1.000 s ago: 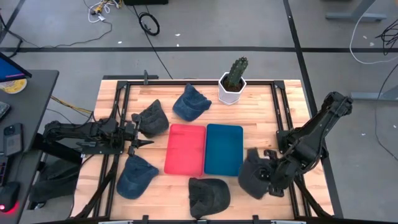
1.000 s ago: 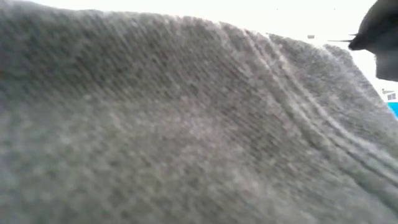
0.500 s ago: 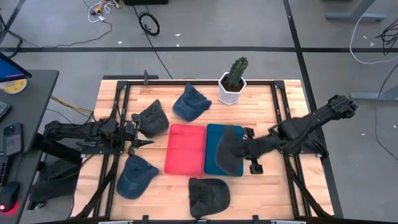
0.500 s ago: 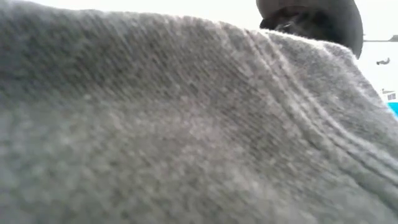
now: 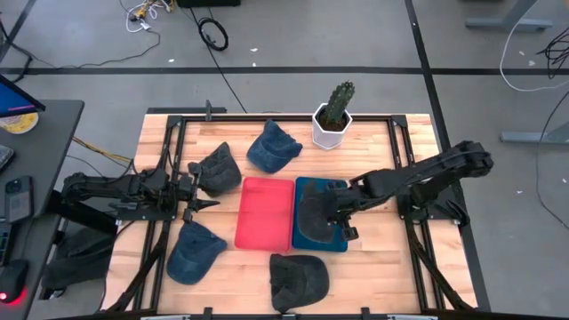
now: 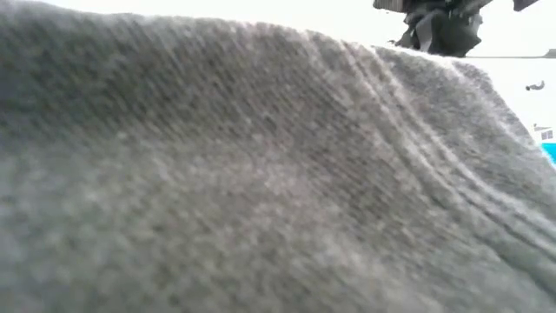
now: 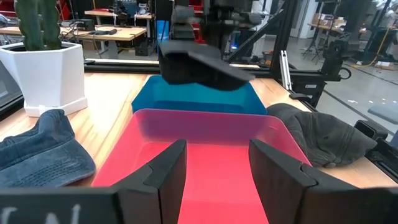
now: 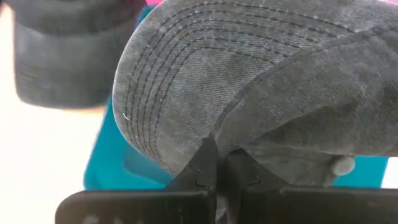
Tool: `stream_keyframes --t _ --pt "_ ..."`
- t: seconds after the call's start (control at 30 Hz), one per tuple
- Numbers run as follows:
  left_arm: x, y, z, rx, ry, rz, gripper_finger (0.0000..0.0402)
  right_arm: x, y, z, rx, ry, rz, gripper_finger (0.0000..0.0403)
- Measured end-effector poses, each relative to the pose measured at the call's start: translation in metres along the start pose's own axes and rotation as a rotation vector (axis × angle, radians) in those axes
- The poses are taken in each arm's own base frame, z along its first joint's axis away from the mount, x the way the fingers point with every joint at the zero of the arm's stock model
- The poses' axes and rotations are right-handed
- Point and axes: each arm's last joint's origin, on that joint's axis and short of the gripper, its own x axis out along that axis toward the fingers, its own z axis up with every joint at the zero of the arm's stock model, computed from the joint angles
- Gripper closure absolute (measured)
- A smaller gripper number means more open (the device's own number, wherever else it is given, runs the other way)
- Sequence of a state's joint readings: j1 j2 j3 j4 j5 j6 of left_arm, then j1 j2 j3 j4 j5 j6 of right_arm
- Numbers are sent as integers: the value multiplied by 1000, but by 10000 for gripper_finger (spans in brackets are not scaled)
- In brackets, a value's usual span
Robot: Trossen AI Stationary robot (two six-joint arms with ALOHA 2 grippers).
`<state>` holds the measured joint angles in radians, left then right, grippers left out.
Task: Pick & Place hat
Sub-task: Put the bottom right black cap into the blue bin
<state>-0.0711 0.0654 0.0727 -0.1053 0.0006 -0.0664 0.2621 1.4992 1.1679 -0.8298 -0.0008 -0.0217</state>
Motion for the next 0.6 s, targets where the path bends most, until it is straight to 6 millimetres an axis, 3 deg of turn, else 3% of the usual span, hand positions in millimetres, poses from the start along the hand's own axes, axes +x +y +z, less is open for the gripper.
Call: stream_keyframes --t 0.3,0.47,0.6 --pt "0 0 0 0 0 0 225 35 -5 3 -3 96 39 398" --pt "0 0 0 0 0 0 225 42 -8 2 7 119 37 392" --pt "0 0 0 0 0 0 225 41 -9 2 10 116 35 366"
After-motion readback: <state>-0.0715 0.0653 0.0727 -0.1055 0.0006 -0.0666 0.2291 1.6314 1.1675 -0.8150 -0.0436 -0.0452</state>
